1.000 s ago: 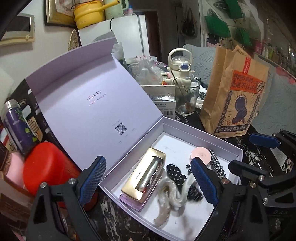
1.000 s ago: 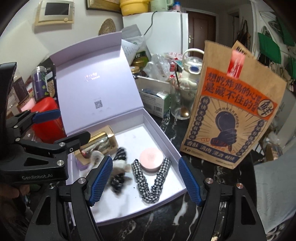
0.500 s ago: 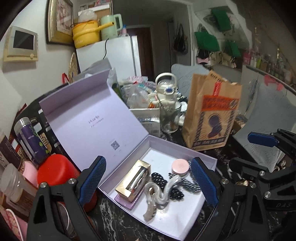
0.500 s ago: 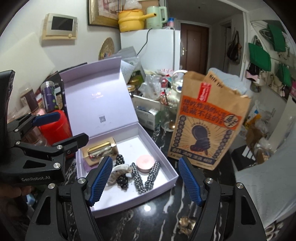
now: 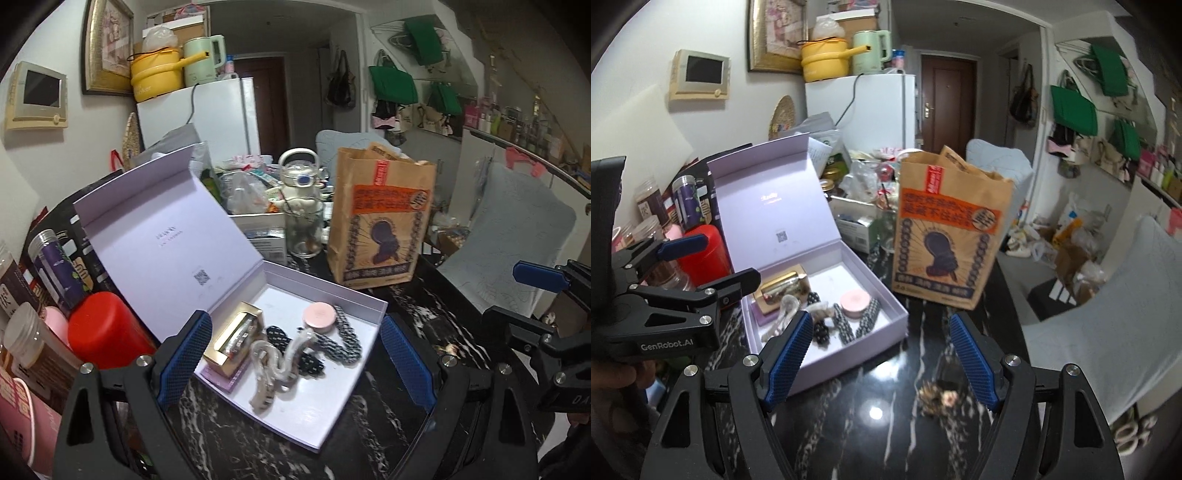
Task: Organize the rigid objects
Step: 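Withdraw both open tools from the white box back over the table, then move the left tool over the gold hair clip while the right tool approaches the grey case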
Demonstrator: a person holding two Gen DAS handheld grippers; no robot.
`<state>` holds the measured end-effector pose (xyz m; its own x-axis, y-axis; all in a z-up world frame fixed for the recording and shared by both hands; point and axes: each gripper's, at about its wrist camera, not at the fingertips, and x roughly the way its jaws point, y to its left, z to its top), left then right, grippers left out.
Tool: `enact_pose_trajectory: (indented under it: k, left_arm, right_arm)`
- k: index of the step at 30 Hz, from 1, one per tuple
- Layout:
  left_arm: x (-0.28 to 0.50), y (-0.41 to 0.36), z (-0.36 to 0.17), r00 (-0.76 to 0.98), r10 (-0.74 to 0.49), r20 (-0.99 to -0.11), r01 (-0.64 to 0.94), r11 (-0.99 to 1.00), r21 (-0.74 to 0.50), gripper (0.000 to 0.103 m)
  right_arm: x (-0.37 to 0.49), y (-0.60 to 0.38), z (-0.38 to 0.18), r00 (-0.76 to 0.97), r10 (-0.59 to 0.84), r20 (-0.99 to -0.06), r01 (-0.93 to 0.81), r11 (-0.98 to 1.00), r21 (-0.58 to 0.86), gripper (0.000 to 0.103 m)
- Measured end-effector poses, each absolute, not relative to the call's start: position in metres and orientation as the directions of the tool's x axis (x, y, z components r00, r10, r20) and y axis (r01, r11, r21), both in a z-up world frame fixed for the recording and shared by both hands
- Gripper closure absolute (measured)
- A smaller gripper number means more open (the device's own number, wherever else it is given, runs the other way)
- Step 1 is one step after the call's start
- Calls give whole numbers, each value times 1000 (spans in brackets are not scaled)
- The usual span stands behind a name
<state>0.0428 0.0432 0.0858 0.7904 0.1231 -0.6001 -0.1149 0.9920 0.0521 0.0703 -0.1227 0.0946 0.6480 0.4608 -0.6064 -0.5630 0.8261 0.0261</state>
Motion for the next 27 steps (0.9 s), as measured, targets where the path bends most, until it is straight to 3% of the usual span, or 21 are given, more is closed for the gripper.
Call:
enact_pose_trajectory:
  k: [20,27]
  left_arm:
    - [32,-24,41,745,-8,-667,55,997,49,9]
    - [39,-38,22,725,-80,-684,104,995,-6,9]
  right_arm:
    - [42,-198,52,663,389,-639,-437,895,91,26]
    - [37,-216,32,686,331,-648,-386,921,62,26]
